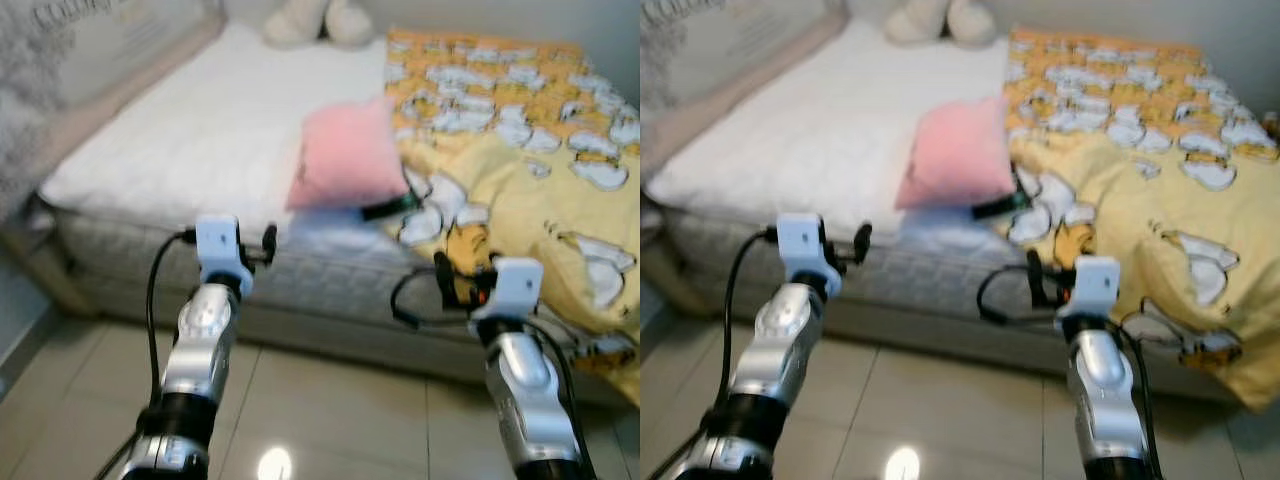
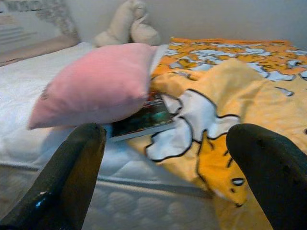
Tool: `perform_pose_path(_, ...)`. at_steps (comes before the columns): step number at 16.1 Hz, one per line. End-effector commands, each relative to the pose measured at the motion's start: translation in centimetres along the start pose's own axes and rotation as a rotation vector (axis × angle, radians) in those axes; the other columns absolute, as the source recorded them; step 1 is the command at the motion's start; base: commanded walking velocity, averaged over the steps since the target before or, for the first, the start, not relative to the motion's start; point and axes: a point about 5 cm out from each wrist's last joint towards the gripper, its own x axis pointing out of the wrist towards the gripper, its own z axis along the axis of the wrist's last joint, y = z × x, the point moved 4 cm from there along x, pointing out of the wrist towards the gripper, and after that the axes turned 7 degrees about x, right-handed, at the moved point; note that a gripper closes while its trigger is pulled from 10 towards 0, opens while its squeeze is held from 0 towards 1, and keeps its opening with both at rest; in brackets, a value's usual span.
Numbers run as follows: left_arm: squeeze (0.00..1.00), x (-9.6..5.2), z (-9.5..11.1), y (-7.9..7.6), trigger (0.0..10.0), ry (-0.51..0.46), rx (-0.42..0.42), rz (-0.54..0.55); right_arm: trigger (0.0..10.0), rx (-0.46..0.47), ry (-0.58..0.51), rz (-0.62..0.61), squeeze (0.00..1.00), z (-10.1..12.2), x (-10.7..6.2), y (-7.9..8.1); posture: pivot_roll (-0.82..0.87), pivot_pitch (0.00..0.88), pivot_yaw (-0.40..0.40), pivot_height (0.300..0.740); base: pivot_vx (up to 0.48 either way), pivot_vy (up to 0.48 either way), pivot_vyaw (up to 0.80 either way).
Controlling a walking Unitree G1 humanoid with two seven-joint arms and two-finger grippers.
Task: Clean up the room
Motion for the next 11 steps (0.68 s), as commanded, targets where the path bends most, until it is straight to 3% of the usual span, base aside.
perform_pose_path(1,0.0,0.37,0.62,-0.92,10.0,-0.012,0.003,-0.021,10.0,-0.01,0.018,-0.029,0.25,-0.26,-0.23,-1.11,-0.07,0.0,0.001,0.74,0.48,0.0,0.0)
perform_pose_path(11,0.0,0.83,1.32,-0.79,10.0,-0.031,0.051,-0.038,10.0,-0.014,0.036,-0.067,0.24,-0.54,-0.05,-1.75,-0.06,0.0,-0.002,0.74,0.48,0.0,0.0)
